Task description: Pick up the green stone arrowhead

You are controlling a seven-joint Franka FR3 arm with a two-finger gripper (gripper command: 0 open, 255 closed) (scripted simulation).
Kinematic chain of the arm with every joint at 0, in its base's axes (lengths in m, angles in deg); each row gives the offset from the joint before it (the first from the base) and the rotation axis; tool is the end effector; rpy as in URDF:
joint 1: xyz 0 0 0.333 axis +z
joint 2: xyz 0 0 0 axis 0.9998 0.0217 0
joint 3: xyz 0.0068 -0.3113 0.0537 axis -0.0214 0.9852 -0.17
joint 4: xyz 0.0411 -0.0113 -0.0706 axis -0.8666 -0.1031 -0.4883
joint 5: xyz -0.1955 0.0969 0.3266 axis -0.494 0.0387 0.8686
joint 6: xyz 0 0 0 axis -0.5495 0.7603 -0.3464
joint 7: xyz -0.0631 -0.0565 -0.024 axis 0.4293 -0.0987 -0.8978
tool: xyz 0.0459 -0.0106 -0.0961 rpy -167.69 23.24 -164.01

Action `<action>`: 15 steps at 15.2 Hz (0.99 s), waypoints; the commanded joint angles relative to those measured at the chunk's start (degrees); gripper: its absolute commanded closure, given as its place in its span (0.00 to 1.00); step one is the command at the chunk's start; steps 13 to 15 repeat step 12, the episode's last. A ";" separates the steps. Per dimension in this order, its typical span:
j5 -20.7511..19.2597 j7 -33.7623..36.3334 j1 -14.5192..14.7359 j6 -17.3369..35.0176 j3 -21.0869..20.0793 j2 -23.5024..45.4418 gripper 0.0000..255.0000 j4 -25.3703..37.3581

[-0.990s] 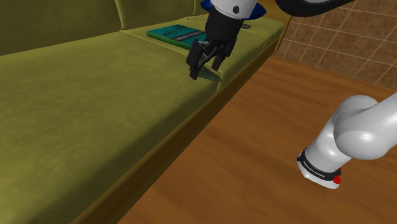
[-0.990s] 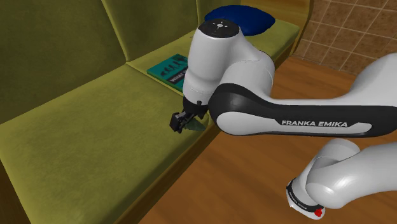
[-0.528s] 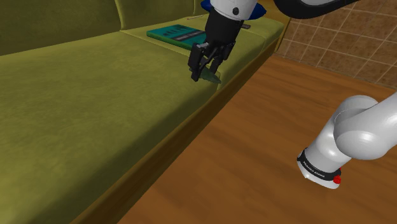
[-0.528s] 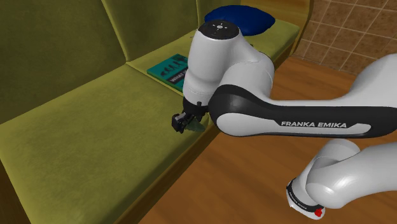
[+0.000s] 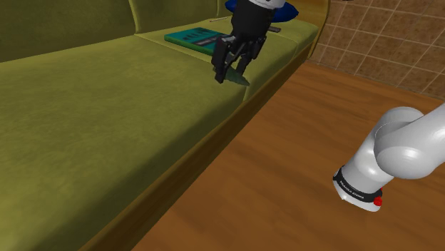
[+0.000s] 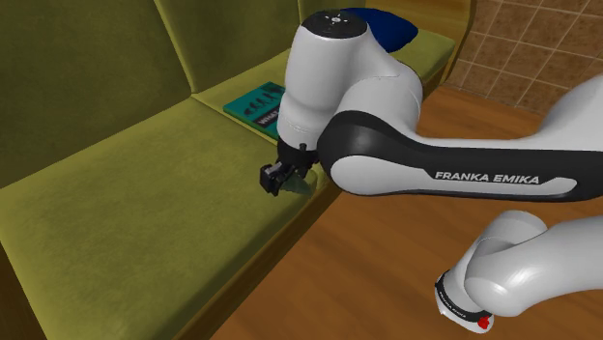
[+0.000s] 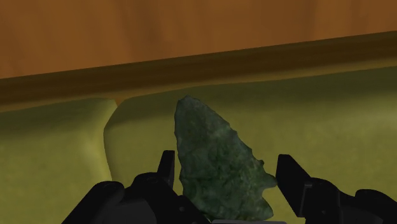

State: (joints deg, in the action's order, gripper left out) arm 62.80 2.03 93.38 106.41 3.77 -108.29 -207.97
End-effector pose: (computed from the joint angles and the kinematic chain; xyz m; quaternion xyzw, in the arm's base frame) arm 0.3600 0.2616 0.5917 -0.9919 0.0008 -0.1255 0.0195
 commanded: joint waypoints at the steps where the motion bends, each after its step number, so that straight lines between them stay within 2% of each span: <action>1: -0.14 0.02 -0.10 -1.51 0.13 0.15 1.00 1.64; 10: -0.92 0.06 -0.68 -8.24 0.65 1.45 1.00 9.62; 15: -0.94 0.06 -0.69 -8.35 0.66 1.48 1.00 9.76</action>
